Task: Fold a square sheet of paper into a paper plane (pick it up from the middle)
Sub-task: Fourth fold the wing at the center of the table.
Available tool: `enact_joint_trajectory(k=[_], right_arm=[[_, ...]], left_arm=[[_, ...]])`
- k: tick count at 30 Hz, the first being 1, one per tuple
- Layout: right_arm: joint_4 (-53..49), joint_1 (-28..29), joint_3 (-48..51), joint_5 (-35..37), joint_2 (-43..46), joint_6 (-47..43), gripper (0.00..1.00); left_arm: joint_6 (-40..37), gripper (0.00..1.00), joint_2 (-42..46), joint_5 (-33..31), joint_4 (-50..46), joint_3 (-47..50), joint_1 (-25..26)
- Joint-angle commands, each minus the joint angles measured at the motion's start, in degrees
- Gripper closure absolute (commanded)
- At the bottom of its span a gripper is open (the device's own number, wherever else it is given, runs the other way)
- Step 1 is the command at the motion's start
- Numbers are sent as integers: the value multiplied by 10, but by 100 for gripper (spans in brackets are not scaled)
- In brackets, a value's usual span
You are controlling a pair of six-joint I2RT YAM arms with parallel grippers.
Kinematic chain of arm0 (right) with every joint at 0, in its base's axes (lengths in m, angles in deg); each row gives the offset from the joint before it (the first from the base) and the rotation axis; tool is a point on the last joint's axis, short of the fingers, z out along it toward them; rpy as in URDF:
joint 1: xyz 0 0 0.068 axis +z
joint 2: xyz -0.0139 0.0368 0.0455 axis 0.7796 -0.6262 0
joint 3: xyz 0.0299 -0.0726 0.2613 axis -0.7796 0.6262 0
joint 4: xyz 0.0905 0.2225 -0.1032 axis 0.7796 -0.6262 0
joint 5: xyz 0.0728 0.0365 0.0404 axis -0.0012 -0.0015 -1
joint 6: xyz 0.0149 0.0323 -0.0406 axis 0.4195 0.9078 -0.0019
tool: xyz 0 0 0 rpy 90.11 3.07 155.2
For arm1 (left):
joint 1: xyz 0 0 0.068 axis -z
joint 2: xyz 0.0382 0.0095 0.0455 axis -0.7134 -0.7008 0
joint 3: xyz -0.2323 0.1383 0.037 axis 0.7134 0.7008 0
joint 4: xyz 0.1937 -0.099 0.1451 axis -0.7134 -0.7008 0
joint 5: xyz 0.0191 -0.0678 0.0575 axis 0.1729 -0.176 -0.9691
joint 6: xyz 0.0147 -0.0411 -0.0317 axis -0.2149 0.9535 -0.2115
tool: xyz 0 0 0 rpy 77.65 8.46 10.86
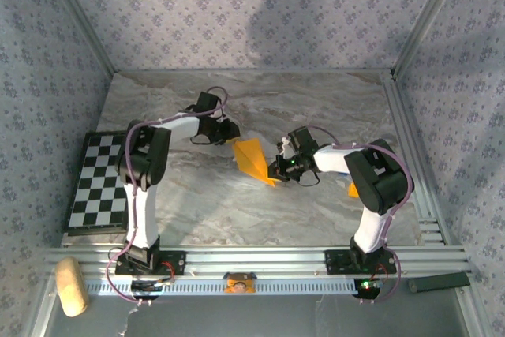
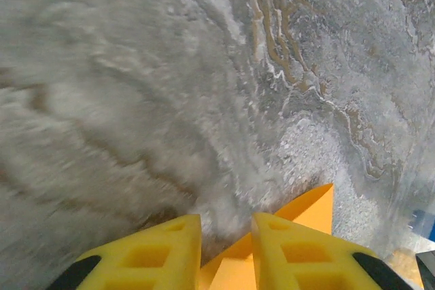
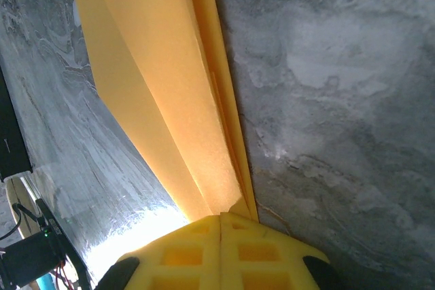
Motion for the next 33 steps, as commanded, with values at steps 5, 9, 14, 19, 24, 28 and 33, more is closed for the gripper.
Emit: enact_joint_trajectory(k=[5,9,14,19,24,28,33], right_arm=[[-87,2,12,59,-21,0,100],[-87,2,10,59,-21,0,100],[-78,3,13,55,-17,-1,100],[-71,3,8,48,0,-3,100],[-69,4,-18,29,12,-7,100],[-76,13,-63,10,26,-17,98],[-74,25,-118,-23,-10,-30,97]], left_arm=[[-17,72,73,-49,-24,17,19],[-9,74,77,-21,-7,29,34],[-1,90,42,35,18,29,50],[18,94,13,51,49,42,50],[-1,94,-6,34,31,44,51],[-15,95,-12,5,16,59,52],[-19,96,-14,-4,17,70,52]])
